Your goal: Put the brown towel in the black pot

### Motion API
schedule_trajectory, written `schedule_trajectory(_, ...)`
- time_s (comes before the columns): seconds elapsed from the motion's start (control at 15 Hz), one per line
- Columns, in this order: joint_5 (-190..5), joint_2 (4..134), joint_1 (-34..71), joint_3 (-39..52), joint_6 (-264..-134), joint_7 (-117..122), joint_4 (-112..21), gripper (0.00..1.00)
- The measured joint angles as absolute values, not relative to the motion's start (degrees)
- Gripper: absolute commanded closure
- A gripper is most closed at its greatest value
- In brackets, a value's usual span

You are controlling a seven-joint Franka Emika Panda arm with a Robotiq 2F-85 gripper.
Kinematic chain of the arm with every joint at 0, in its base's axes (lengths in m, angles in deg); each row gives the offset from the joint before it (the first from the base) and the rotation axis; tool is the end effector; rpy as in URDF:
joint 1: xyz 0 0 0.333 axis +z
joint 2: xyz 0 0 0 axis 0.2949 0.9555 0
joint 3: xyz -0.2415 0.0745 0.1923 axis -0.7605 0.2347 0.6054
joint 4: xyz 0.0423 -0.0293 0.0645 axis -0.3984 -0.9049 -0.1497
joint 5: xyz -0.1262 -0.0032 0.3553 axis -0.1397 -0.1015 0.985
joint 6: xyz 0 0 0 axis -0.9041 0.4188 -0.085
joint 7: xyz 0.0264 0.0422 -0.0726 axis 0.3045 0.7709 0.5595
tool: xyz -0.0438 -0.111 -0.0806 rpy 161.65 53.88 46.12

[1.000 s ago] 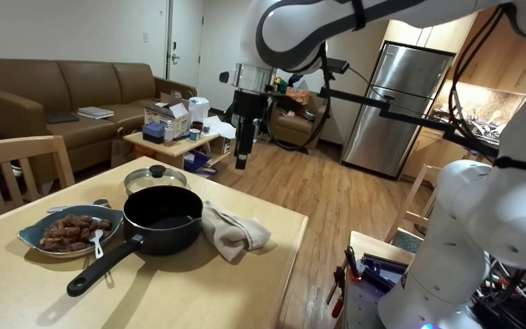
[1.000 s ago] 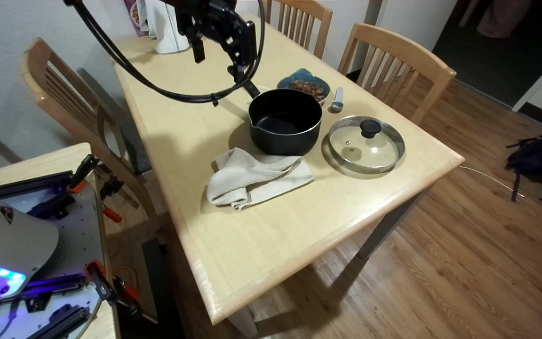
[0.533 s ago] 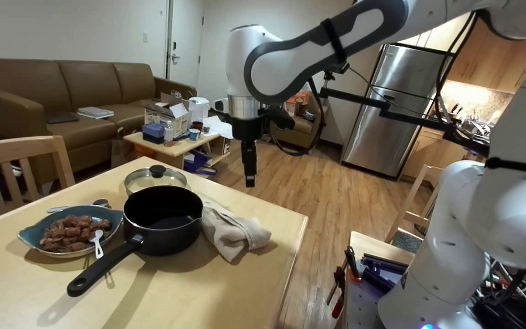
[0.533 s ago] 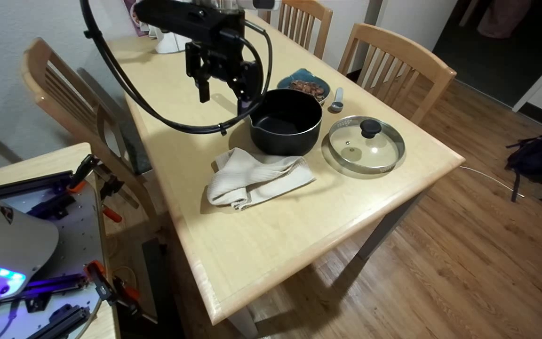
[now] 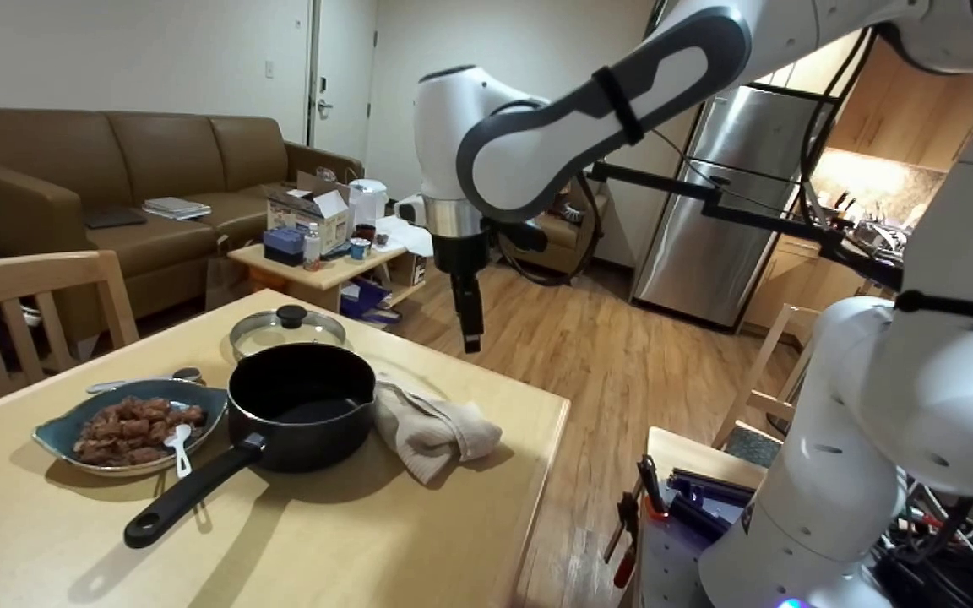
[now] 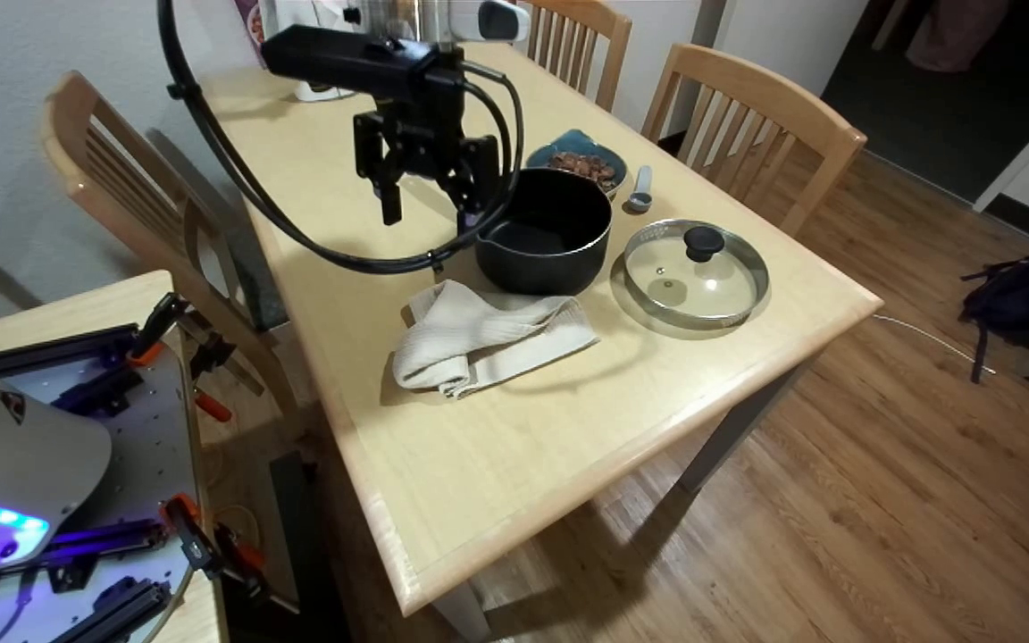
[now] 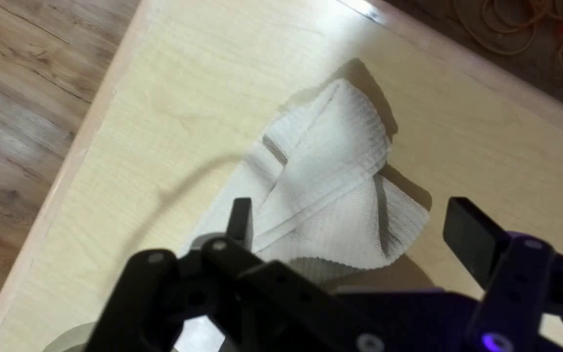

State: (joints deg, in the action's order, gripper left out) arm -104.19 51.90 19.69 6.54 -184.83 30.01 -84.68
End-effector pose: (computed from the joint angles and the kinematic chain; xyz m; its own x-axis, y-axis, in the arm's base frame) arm 0.4699 -0.0345 0.3160 0.8453 0.4687 -0.2566 0.5047 -0.8580 0.0956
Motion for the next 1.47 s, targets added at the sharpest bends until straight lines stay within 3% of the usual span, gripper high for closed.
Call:
schedule_trajectory(0.67,-106.58,53.03,17.84,6.59,-194.48,30.23,-91.58,0.00)
schedule_trajectory(1.13,-106.30,58.51,17.69,7.09,-209.31,34.53,-93.07,0.00)
schedule_trajectory(1.47,-105.71,63.05,17.10,7.56,-210.09,34.95,-93.29,0.00)
